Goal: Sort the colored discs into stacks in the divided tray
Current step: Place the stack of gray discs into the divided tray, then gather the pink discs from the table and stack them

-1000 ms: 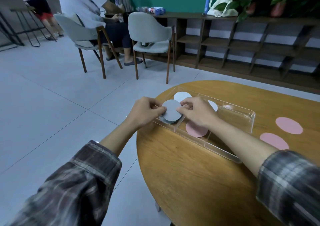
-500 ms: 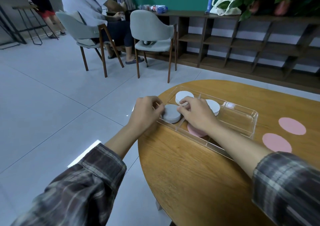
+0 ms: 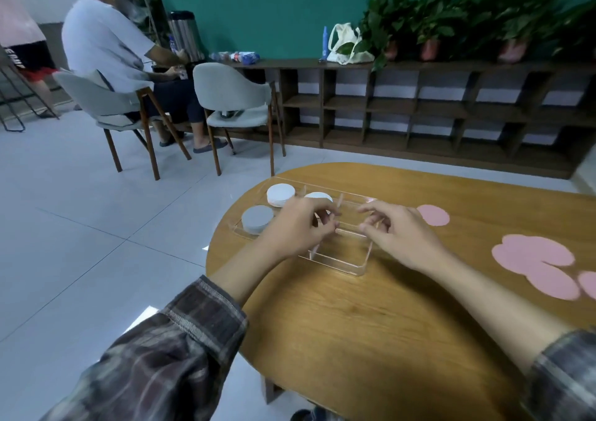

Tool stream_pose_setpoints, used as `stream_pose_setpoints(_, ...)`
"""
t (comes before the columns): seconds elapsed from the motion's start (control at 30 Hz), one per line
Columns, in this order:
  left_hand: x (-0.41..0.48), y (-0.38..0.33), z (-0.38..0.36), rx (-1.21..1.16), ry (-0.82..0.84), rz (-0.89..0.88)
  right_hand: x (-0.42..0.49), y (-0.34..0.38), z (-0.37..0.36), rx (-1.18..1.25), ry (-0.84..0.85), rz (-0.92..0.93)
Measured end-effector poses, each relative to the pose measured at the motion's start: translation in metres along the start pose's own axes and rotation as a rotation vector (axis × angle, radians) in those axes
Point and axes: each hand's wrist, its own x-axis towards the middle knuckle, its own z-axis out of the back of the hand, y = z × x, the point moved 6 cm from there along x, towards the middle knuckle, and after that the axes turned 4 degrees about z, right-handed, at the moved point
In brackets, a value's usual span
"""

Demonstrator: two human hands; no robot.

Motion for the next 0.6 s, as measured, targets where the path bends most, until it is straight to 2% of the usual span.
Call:
stream_pose_setpoints(0.3, 0.021, -0.077, -0.093, -0.002, 0.161, -0.089, -0.077, -0.073, 0.071, -0.045, -0.072, -0.120)
stream_pose_setpoints(0.47, 0.034, -0.085, -0.143, 0.092, 0.172, -0.021, -0.103, -0.110, 0.091, -0.073, -0.115, -0.138)
stream_pose_setpoints(0.6, 0.044, -0.083, -0.166, 0.173, 0.088, 0.018, -0.114, -0.129, 0.096, -0.121, -0.119, -0.102)
